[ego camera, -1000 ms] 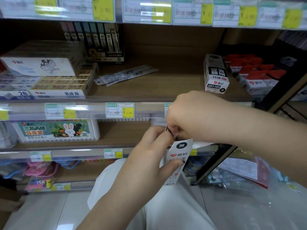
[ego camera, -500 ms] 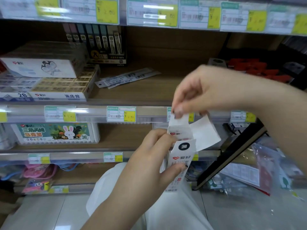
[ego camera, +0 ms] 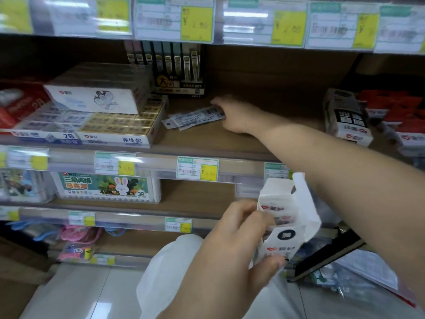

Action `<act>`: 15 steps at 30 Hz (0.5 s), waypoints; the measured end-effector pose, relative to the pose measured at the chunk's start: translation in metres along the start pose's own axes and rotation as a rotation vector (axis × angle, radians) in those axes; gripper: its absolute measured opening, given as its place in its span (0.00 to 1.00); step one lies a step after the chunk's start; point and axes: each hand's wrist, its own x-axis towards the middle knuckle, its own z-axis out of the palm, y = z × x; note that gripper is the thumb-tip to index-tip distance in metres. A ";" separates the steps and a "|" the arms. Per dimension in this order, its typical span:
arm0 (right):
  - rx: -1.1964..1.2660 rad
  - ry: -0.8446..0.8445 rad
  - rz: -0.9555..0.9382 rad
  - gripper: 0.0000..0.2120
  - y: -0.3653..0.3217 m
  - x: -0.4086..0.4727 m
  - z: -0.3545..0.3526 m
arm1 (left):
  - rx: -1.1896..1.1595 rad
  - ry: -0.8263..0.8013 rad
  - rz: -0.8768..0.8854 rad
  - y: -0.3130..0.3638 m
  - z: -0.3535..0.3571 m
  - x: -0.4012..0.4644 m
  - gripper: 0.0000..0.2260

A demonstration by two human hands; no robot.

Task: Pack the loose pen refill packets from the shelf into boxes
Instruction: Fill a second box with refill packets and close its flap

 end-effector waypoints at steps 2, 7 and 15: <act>-0.067 -0.084 -0.029 0.30 -0.007 0.012 0.002 | 0.011 0.013 -0.009 0.000 0.000 -0.001 0.14; -0.315 -0.114 -0.184 0.15 -0.019 0.015 -0.010 | 0.065 0.008 0.006 0.000 -0.001 0.000 0.14; -0.375 -0.087 -0.232 0.07 -0.014 0.001 -0.018 | 0.008 -0.009 -0.001 0.000 0.001 0.000 0.13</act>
